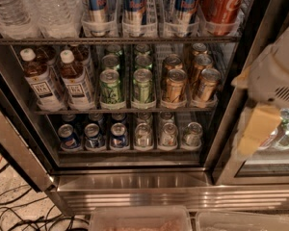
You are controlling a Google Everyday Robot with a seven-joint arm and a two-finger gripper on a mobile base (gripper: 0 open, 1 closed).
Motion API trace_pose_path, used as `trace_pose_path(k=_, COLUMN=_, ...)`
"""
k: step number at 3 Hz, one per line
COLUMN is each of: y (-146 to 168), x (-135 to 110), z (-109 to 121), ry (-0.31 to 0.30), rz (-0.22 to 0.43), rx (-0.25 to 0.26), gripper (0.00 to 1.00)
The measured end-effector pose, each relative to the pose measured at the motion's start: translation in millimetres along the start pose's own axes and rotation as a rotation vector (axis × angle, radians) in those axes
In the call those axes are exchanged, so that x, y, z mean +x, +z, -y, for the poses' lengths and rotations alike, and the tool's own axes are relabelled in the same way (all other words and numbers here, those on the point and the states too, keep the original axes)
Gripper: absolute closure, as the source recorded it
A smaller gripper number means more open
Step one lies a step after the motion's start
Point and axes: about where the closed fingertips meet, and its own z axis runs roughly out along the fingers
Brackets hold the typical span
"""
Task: Pick 7up can from bottom shelf of fridge
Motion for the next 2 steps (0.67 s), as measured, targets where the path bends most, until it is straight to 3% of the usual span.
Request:
trace_pose_path(k=1, y=41.1, x=2.5, z=-24.5, ry=0.023, rz=0.036, rx=-0.068, gripper=0.00)
trace_pose_path(k=2, y=73.2, x=2.0, z=-46.6, ry=0.031, rz=0.067, rx=-0.102, gripper=0.00)
